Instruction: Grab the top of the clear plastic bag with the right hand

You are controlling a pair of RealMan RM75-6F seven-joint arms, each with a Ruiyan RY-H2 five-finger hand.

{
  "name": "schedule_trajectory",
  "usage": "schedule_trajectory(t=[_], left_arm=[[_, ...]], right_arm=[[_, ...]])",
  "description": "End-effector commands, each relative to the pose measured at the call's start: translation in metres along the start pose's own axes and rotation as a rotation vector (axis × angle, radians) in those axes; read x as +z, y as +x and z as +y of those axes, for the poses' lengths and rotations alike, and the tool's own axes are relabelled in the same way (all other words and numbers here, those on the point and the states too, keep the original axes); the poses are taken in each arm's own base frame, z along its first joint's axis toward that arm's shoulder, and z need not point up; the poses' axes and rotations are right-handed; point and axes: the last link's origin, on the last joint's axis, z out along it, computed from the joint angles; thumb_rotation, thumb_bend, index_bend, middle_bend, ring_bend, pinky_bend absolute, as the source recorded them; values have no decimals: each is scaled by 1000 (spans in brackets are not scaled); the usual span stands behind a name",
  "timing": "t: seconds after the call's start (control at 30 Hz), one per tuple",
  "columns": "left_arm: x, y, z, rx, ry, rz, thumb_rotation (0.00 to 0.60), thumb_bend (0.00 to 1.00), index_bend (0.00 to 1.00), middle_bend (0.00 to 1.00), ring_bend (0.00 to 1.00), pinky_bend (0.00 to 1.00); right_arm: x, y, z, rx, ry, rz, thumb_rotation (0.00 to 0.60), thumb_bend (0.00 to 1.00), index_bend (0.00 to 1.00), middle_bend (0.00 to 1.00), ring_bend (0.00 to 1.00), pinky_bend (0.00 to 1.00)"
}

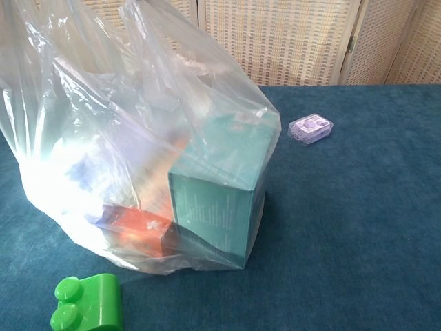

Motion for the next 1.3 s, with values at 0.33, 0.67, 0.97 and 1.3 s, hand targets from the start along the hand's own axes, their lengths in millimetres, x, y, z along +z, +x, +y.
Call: schedule_trajectory(t=[0.33,0.67,0.97,1.3], left_arm=[[0,5,2,-9,-10,13,600,251,167,159,179,111],[20,30,-2,-83,-44,88,600,251,167,159,180,111],[62,53,-9,-183,-82,169,600,251,166,159,180,131],[105,64,6,-262,-191,218,600,251,67,143,165,135]], right_arm=[[33,8,-36,176,231,-131,600,201,90,194,144,261],[33,6,-37,164,235,-147,600,201,90,194,143,261],[19,9,-31,163,192,-135,600,202,90,194,144,261],[12,7,-29,170,169,-144,600,202,90,194,144,261]])
